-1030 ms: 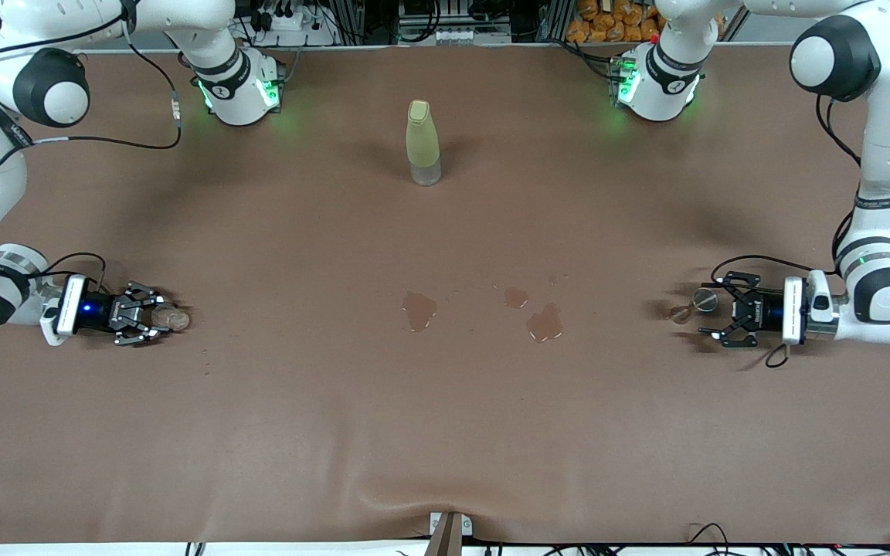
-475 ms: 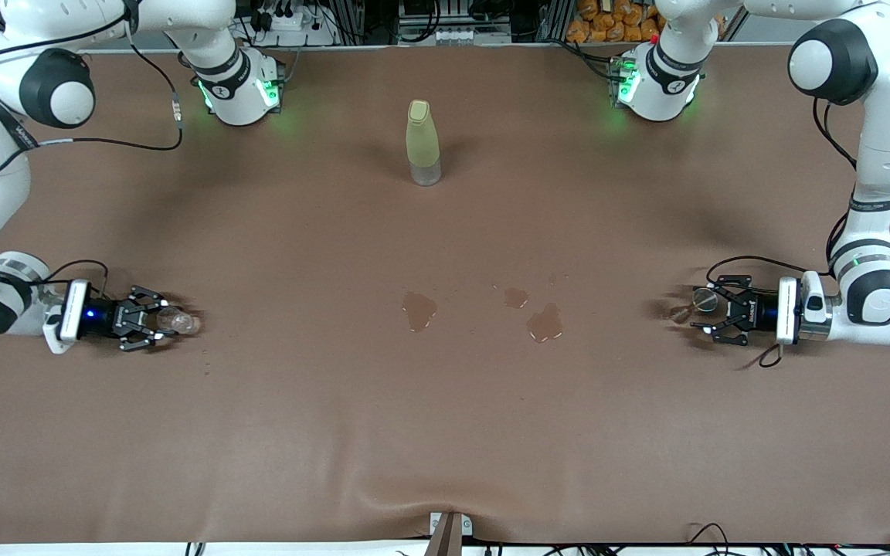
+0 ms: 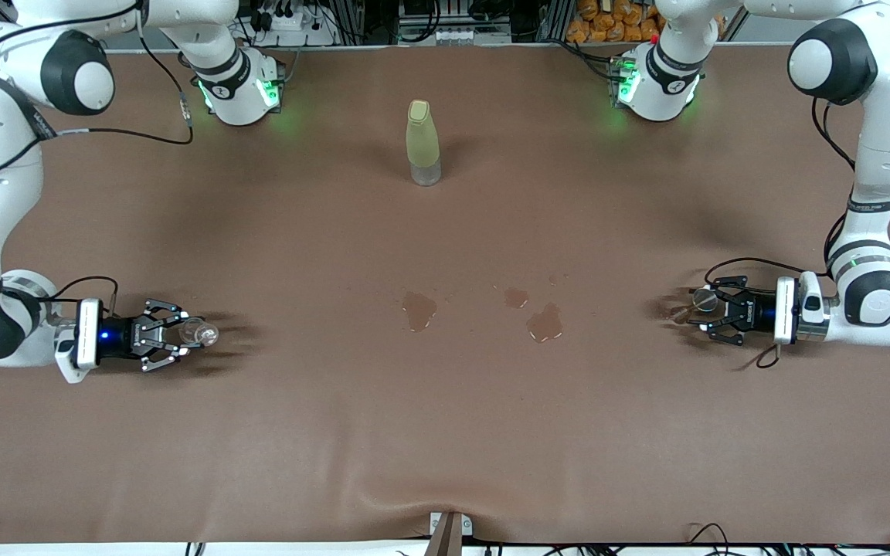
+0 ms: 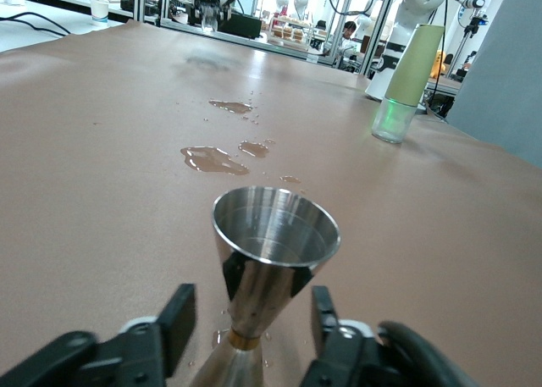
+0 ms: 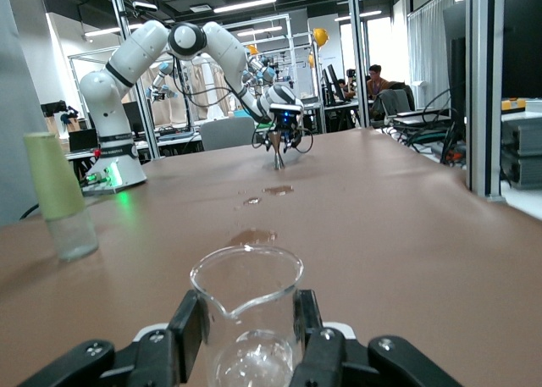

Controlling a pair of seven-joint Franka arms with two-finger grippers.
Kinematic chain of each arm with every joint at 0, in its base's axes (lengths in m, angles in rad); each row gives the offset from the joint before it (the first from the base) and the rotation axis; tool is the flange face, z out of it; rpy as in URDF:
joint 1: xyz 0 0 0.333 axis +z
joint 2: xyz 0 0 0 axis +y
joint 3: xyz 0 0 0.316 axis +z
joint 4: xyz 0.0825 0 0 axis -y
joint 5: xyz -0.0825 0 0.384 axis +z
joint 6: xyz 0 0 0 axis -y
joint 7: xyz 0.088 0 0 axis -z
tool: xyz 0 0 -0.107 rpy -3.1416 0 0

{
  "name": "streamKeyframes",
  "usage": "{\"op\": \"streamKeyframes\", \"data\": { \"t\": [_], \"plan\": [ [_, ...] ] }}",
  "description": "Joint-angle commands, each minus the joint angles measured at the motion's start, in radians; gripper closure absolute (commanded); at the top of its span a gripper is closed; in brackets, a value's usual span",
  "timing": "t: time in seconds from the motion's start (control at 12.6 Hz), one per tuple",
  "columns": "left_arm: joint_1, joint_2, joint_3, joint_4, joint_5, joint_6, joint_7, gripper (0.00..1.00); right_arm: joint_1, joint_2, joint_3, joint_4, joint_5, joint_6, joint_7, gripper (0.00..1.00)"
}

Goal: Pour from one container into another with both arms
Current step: 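Lift the beaker with the right gripper while the left gripper lifts the jigger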

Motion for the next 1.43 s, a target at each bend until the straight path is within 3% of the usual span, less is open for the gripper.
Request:
{"op": "streamKeyframes", "data": {
  "t": [0.0,0.32,0.48,0.63,0.87,0.95,1.19,1.35],
  "plan": [
    [0.009,0.017,-0.003,0.011,-0.021,-0.016,0.029,0.46,0.041,-0.036,-0.004,-0.030,0.054,0.011,0.084,0.80],
    [0.008,0.017,-0.003,0.011,-0.021,-0.016,0.059,0.63,0.081,-0.104,-0.004,-0.094,0.152,0.020,0.222,0.80],
    [0.003,0.011,-0.003,0.015,-0.021,-0.016,0.064,0.84,0.096,-0.137,-0.006,-0.120,0.174,0.031,0.265,0.84],
    [-0.005,0.000,-0.005,0.021,-0.020,-0.016,0.062,1.00,0.107,-0.261,-0.006,-0.236,0.176,0.130,0.305,0.86],
    [-0.006,-0.012,-0.090,0.069,-0.020,-0.015,0.053,1.00,0.139,-0.396,-0.004,-0.347,0.185,0.195,0.385,0.86],
    [-0.006,-0.015,-0.148,0.100,-0.020,-0.002,0.047,1.00,0.153,-0.442,-0.004,-0.399,0.203,0.213,0.418,0.86],
    [-0.028,-0.015,-0.294,0.105,-0.070,0.134,-0.011,1.00,0.184,-0.564,-0.004,-0.532,0.225,0.268,0.480,0.86],
    [-0.102,-0.020,-0.310,0.103,-0.151,0.185,-0.042,1.00,0.213,-0.655,-0.004,-0.635,0.249,0.311,0.524,0.86]
  ]
}}
